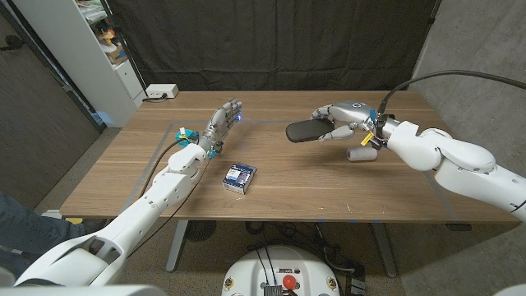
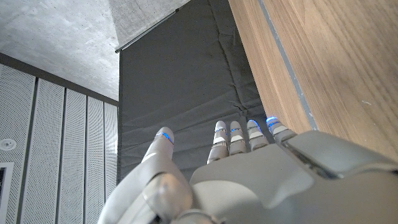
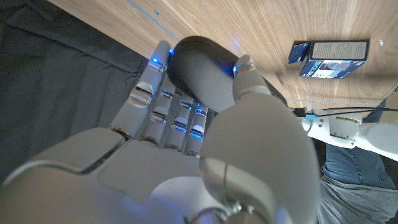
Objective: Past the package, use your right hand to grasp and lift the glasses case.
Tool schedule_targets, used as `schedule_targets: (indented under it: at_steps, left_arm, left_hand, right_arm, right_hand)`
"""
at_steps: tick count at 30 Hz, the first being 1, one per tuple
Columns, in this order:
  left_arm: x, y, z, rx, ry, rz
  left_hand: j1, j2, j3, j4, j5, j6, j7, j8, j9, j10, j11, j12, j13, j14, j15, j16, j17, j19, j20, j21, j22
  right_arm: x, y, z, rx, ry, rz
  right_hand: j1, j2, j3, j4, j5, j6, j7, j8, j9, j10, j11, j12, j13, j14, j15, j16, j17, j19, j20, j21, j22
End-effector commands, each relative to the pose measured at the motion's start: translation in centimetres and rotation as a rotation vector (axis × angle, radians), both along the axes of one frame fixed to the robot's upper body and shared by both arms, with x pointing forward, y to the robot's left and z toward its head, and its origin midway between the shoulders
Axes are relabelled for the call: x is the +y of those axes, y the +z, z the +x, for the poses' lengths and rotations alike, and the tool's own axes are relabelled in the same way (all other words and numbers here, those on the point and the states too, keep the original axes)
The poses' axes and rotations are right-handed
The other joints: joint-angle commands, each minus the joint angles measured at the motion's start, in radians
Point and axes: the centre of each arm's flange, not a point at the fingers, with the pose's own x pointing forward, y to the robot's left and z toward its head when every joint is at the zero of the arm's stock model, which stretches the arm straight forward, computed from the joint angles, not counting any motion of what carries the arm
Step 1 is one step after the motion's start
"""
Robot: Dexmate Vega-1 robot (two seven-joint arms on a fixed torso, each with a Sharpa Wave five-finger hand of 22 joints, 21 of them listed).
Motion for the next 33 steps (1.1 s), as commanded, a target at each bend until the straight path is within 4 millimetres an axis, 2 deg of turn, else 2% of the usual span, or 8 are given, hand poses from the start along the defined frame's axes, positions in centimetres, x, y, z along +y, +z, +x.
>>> schedule_targets:
  at_steps: [1,19,33]
  left_arm:
    - [0.3,0.2,0.4,0.003,-0.004,0.007]
    - [0.8,0.9,1.2,-0.001,-0.007,0.008]
    - [1.0,1.0,1.7,0.001,-0.013,-0.016]
  left_hand:
    - [0.004,0.011,-0.005,-0.002,0.0,0.01,0.002,0.003,0.002,0.003,0.004,0.003,0.002,-0.003,0.002,0.004,0.004,-0.001,0.006,0.006,0.005]
    - [0.004,0.011,-0.005,-0.002,0.0,0.01,0.004,0.003,0.002,0.003,0.004,0.003,0.002,-0.001,0.004,0.005,0.004,-0.002,0.007,0.006,0.005]
    - [0.005,0.013,-0.005,-0.002,0.0,0.011,0.004,0.003,0.002,0.003,0.004,0.003,0.002,-0.001,0.003,0.005,0.004,-0.002,0.006,0.006,0.005]
  right_arm:
    - [0.1,1.7,-0.8,-0.019,0.019,-0.025]
    - [0.6,4.2,-1.3,-0.061,0.027,-0.045]
    - [1.7,4.1,-0.3,-0.029,0.031,-0.049]
  right_hand:
    - [0.14,0.161,0.011,0.014,0.005,0.303,-0.103,0.008,0.023,0.031,-0.023,0.005,0.055,0.057,-0.11,0.0,0.003,0.01,0.001,0.008,0.005]
    - [0.142,0.161,0.01,0.012,0.005,0.31,-0.1,0.011,0.024,0.041,-0.023,0.013,0.065,0.065,-0.11,-0.007,0.01,0.014,-0.001,0.014,0.005]
    - [0.141,0.16,0.009,0.012,0.005,0.307,-0.101,0.011,0.026,0.04,-0.02,0.015,0.072,0.072,-0.114,-0.011,0.017,0.016,-0.002,0.019,0.005]
